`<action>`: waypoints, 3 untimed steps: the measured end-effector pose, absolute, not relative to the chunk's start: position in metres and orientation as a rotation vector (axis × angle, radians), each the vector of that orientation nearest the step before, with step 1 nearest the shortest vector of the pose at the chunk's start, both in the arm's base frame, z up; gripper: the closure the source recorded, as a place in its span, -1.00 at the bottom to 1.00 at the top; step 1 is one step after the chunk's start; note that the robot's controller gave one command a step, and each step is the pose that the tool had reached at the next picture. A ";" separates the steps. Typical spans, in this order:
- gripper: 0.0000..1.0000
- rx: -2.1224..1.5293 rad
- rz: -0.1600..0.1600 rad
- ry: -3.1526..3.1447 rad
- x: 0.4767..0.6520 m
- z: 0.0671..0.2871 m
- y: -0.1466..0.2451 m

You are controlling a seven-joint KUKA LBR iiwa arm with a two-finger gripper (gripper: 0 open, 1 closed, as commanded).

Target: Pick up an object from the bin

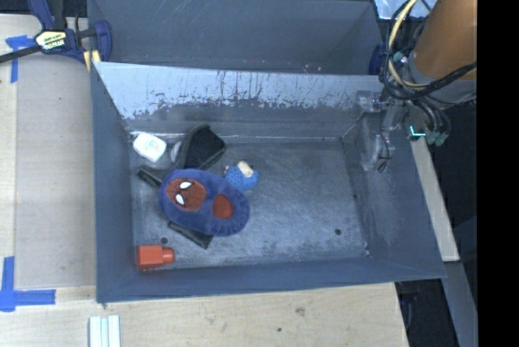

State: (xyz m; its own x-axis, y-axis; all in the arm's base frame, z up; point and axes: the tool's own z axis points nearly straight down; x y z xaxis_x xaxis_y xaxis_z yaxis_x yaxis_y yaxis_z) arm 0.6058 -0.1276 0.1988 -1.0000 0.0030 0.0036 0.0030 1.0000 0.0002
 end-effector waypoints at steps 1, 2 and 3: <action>-1.00 0.302 -0.005 -3.124 0.571 0.116 -0.044; -1.00 0.512 -0.005 -3.108 0.617 0.137 0.041; -1.00 0.718 0.000 -3.060 0.598 0.138 0.043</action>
Offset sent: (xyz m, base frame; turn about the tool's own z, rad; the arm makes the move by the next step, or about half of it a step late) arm -0.0336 0.0804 -0.0797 -0.1942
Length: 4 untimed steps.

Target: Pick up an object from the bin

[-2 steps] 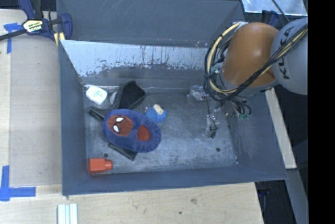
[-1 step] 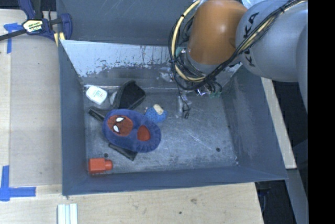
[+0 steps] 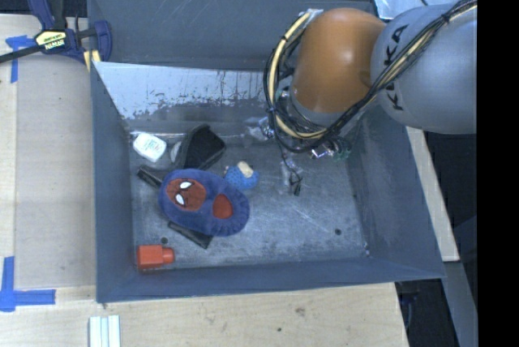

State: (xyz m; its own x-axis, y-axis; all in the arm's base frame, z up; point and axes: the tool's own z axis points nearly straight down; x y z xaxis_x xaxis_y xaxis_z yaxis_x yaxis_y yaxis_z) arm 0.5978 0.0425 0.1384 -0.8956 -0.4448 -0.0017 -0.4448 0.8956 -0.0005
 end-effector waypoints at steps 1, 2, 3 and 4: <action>-1.00 -1.242 0.002 2.887 0.598 0.068 0.040; 1.00 -1.238 -0.001 2.883 0.600 0.071 0.040; 1.00 -1.361 -0.007 2.817 0.626 0.218 0.042; -1.00 -1.363 0.000 2.826 0.624 0.213 0.041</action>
Offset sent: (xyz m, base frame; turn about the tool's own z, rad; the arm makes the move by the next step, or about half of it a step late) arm 0.0005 -0.0017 -0.0684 -0.3539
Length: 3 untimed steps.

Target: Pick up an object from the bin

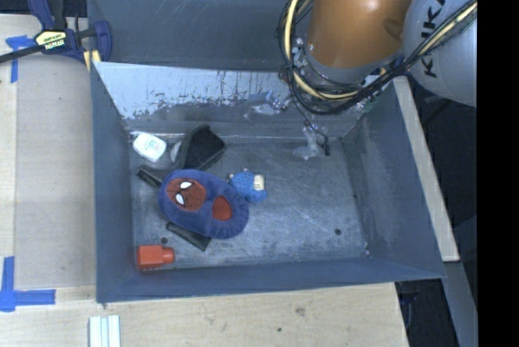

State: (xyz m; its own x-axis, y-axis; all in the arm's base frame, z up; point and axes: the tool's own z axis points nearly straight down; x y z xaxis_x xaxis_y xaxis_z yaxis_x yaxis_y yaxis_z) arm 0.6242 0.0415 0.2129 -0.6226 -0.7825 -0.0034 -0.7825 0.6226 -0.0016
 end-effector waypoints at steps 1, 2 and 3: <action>-1.00 -0.995 0.003 2.983 0.589 0.143 0.040; -1.00 -1.179 0.003 2.915 0.585 0.069 0.043; 1.00 -1.175 -0.001 2.909 0.587 0.073 0.043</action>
Offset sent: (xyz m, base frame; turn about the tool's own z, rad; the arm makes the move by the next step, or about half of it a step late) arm -0.0345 -0.0008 -0.0676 0.2541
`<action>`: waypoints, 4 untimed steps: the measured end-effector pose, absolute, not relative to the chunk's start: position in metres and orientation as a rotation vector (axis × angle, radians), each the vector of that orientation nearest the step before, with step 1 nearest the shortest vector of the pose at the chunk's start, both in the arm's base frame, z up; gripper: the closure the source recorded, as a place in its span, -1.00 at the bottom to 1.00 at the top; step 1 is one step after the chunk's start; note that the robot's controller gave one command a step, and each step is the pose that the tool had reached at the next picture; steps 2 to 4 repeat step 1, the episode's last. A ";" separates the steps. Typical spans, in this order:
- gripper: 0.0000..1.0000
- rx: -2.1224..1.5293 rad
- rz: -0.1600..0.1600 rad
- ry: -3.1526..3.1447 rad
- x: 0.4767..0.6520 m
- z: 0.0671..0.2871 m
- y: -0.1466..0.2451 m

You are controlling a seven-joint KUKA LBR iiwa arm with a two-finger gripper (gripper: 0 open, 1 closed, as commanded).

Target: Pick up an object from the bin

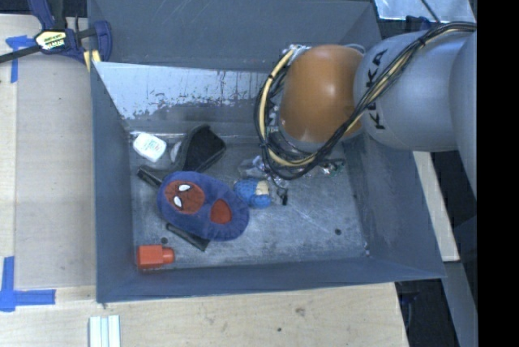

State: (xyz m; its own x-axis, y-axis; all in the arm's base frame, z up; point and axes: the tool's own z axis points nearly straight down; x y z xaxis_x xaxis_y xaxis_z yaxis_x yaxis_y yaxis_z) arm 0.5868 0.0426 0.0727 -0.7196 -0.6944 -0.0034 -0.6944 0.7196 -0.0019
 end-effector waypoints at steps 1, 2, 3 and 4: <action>1.00 -1.135 -0.006 2.916 0.583 0.254 0.041; 1.00 -1.135 -0.006 2.916 0.583 0.254 0.041; 1.00 -1.135 -0.006 2.916 0.583 0.254 0.041; 1.00 -1.135 -0.006 2.916 0.583 0.254 0.041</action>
Offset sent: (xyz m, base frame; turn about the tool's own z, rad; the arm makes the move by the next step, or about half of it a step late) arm -0.0060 -0.0012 0.1761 0.0232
